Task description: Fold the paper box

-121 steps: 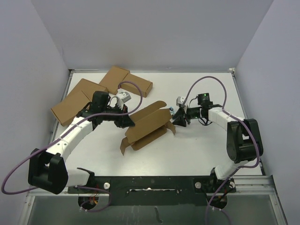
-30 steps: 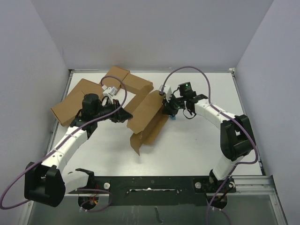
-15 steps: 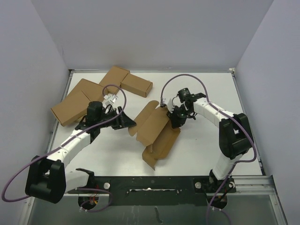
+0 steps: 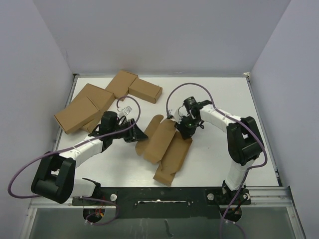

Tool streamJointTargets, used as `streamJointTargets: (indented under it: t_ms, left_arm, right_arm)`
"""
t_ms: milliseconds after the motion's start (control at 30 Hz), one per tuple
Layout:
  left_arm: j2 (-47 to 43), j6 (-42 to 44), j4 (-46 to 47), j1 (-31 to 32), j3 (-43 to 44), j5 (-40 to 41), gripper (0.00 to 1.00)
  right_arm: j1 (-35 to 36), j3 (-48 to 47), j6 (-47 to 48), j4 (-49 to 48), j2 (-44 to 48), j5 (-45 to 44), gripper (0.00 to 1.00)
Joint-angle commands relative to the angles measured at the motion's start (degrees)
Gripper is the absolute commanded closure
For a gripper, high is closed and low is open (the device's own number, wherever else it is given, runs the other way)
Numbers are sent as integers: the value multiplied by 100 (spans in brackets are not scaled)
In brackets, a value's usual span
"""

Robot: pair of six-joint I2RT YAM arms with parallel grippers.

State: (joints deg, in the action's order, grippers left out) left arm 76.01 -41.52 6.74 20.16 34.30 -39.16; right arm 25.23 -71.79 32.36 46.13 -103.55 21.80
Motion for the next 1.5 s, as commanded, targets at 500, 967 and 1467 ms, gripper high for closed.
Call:
streamJointTargets:
  t_ms: [500, 967, 1467]
  left_arm:
    - [356, 205, 413, 41, 45, 144, 100]
    - [318, 452, 156, 32, 225, 207, 100]
    - [451, 807, -193, 23, 584, 207, 100]
  right_arm:
    - [274, 163, -45, -481, -47, 55, 75]
    - [685, 438, -276, -1195, -12, -1887, 100]
    - [329, 262, -164, -668, 314, -16, 69]
